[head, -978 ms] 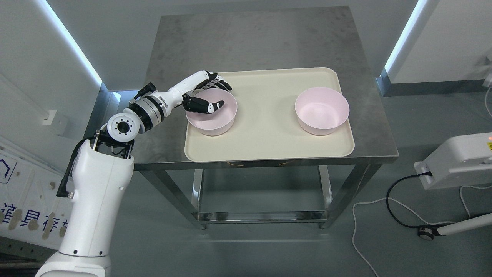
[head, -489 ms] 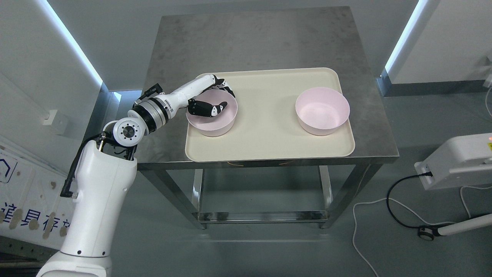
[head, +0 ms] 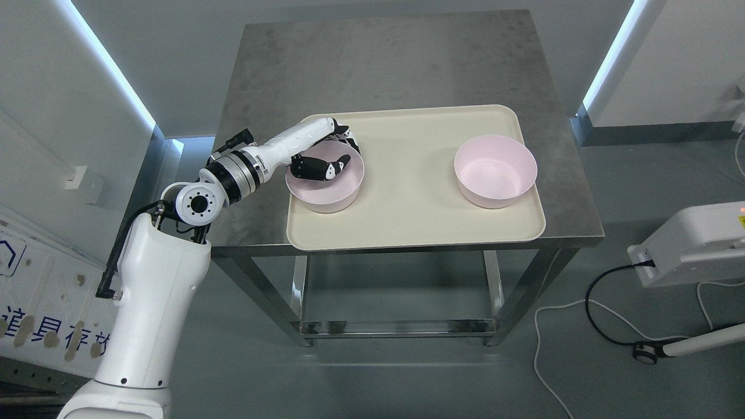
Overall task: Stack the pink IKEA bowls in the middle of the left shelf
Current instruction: 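Lift the pink bowl with the left hand over the other bowl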
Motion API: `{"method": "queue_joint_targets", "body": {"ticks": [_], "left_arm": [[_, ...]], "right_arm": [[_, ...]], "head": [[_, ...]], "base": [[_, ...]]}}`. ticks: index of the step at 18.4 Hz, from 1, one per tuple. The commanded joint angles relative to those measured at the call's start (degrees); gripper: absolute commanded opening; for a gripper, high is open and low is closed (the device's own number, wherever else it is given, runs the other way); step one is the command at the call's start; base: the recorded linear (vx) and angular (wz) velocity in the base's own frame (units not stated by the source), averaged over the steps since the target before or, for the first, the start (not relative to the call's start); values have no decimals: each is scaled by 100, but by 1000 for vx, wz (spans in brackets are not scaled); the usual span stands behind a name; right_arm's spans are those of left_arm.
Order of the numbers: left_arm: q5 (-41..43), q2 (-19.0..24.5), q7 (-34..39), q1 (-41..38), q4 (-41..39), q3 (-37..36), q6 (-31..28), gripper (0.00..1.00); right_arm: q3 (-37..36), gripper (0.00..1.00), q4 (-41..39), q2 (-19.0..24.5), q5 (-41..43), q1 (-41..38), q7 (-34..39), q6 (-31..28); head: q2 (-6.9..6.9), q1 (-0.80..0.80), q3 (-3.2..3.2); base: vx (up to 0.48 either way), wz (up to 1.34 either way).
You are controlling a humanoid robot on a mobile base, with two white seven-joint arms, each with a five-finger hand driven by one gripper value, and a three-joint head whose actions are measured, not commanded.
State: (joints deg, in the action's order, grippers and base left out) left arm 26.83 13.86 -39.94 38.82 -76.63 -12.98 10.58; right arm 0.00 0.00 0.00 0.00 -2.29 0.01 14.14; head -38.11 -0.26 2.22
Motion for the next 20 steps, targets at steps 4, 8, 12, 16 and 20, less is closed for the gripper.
{"method": "queue_joint_targets", "body": {"ticks": [4, 8, 12, 16, 20], "left_arm": [[-28, -567, -189, 758, -18, 349, 6, 0], [-20, -1174, -445, 1118, -176, 270, -21, 0], [-28, -1286, -410, 1470, -115, -843, -99, 0], [-423, -1286, 231, 1558, -27, -2512, -310, 1], [-678, -1286, 854, 1594, 209, -3332, -355, 1]], "right_arm": [[-26, 100, -100, -100, 9, 0, -1, 1], [-26, 100, -100, -100, 9, 0, -1, 1], [-26, 100, -100, -100, 9, 0, -1, 1], [-26, 100, -100, -100, 9, 0, -1, 1], [-26, 100, -100, -100, 9, 0, -1, 1]], "head": [[0, 0, 0], [0, 0, 0], [0, 0, 0], [0, 0, 0], [0, 0, 0]], "base": [[0, 0], [0, 0], [0, 0], [0, 0], [0, 0]]}}
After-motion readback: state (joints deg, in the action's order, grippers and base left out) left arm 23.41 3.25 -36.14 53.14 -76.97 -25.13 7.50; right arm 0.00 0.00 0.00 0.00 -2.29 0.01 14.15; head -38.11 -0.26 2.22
